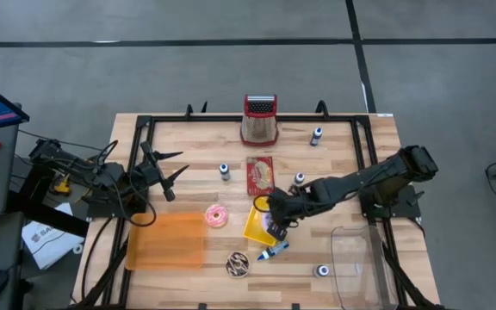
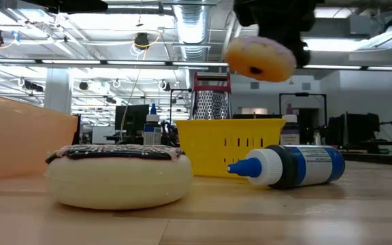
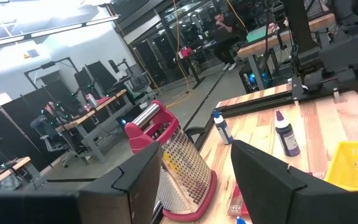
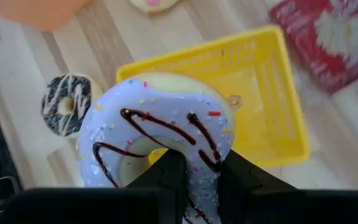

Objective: Pick & Place Food Item
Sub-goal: Put the violet donut into the yellow basket

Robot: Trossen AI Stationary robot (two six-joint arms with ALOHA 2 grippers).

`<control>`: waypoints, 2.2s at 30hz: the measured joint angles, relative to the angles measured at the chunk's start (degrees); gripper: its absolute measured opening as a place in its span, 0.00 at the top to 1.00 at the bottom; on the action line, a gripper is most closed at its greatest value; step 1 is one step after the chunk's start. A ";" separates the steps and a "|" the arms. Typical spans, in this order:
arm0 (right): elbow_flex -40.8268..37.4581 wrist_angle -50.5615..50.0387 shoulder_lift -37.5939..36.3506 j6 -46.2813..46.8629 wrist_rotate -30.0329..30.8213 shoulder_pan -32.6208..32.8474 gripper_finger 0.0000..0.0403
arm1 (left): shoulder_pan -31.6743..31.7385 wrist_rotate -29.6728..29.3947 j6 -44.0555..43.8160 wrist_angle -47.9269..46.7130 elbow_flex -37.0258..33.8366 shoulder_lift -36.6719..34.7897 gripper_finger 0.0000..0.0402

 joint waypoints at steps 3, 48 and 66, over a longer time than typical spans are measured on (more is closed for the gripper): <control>1.47 -0.23 1.18 -3.36 -0.42 -1.72 0.86 | 0.00 0.00 0.00 0.02 0.00 -0.01 0.52; 3.43 -0.51 12.43 -13.64 -12.63 -11.32 0.86 | 0.02 0.00 -0.05 0.17 0.00 0.06 0.52; 3.45 -0.32 13.39 -14.97 -12.21 -11.28 0.85 | 0.00 0.00 0.04 0.20 0.00 0.06 0.52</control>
